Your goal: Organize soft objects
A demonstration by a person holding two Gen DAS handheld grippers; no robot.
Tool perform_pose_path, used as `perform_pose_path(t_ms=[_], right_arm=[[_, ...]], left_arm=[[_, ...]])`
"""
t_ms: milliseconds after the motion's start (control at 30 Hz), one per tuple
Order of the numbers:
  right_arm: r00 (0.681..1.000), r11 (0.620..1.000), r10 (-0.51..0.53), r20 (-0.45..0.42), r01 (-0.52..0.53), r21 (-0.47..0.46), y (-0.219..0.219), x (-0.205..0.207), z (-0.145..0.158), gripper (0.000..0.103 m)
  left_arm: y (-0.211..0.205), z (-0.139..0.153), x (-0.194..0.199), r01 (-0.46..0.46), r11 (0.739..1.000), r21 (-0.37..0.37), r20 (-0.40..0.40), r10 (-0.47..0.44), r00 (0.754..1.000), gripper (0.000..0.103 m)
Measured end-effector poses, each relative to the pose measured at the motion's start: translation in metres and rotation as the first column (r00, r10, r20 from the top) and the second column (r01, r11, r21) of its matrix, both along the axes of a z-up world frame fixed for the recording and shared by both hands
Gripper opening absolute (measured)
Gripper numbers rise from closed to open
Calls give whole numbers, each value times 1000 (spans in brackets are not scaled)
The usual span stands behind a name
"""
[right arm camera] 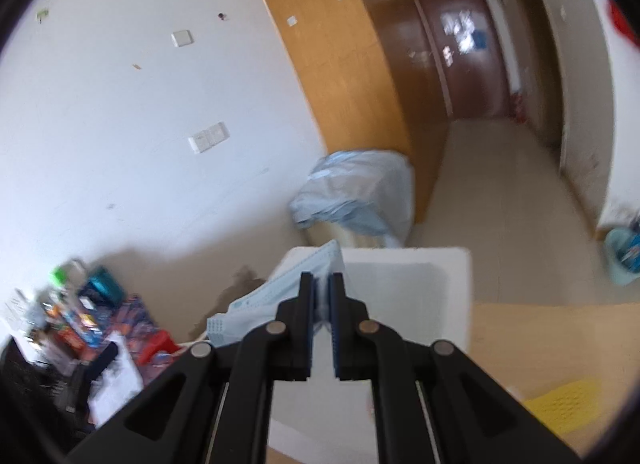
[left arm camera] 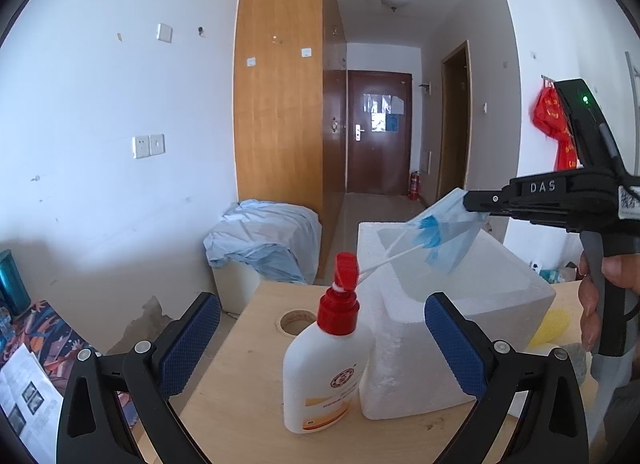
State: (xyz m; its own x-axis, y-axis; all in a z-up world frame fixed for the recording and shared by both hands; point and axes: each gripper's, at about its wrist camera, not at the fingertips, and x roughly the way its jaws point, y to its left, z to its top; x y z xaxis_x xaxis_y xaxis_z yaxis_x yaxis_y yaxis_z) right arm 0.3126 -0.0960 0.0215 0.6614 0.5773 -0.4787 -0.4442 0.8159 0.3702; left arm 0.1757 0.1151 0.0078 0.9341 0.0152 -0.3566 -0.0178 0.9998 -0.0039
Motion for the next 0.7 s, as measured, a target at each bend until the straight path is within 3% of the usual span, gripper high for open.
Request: perform_pose_path(t_ms=[200,467,700], right_arm=[[998,999,52,31,-52,15,25,-5,11,9],[993,986,114,15,-115,118,22,-8,14,9],[981,970,194,-16,-190,150,34,-13,13,9]], left_arm=[[3,4,-3,-3,1000,-8,9,3,1000,102],[4,2,-1,-6,1000,-14,2,6,1000,102],[4,1,-4,-5,1000,-12,4,5,1000,102]])
